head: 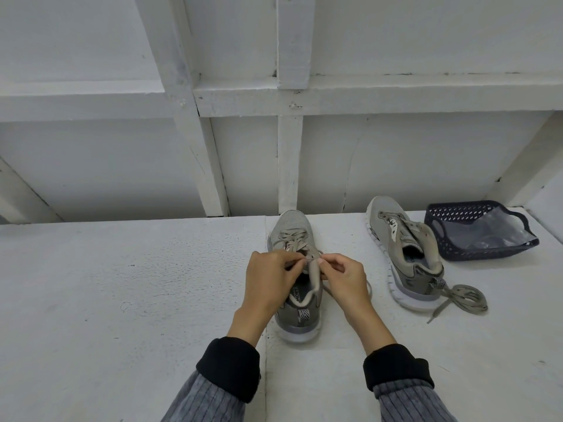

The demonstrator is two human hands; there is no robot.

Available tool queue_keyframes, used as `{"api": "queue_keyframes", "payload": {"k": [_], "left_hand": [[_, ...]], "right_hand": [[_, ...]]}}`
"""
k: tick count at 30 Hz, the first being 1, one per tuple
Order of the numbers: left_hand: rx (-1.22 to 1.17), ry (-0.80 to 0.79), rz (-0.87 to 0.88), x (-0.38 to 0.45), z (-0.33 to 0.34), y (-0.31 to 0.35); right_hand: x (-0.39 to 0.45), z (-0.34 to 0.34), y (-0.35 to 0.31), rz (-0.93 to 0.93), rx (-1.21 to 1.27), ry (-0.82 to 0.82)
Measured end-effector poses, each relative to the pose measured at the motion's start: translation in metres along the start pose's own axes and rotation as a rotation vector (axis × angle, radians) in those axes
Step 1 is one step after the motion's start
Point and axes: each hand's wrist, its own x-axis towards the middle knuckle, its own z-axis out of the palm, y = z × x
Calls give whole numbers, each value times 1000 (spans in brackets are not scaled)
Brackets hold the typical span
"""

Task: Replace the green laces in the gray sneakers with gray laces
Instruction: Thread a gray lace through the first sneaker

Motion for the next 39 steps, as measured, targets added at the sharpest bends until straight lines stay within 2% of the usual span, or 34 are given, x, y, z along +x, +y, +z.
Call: {"api": "queue_keyframes", "payload": {"k": [4, 15, 18, 20, 23, 26, 30, 32, 34, 36, 39], "left_hand": [[57, 26, 19, 4, -1, 2], [221, -100, 161, 19, 2, -1], [231, -62, 164, 15, 4, -6], [183, -20, 123, 12, 5, -11], [35, 73, -8, 2, 7, -20], [-122, 161, -171, -14, 9, -24], [-364, 223, -399, -22, 12, -17], [-437, 221, -436, -22, 13, -16], [-481, 226, -442, -22, 13, -17], [-509, 225, -437, -23, 15, -18], [-526, 219, -422, -22, 17, -20]], "right_hand": [[0, 1, 0, -19, 38, -15], [2, -3, -2, -19, 144, -76], [5, 0, 0, -10, 144, -64], [6, 2, 2, 9, 177, -23], [7, -3, 9, 116, 312, 137], [4, -18, 30, 149, 69, 294], [-2, -31, 47, 152, -135, 369], [-2, -31, 44, 92, -206, 368], [-3, -28, 36, -52, -349, 325], [-6, -20, 25, -222, -457, 224], [-7, -3, 11, -364, -439, 53]]}}
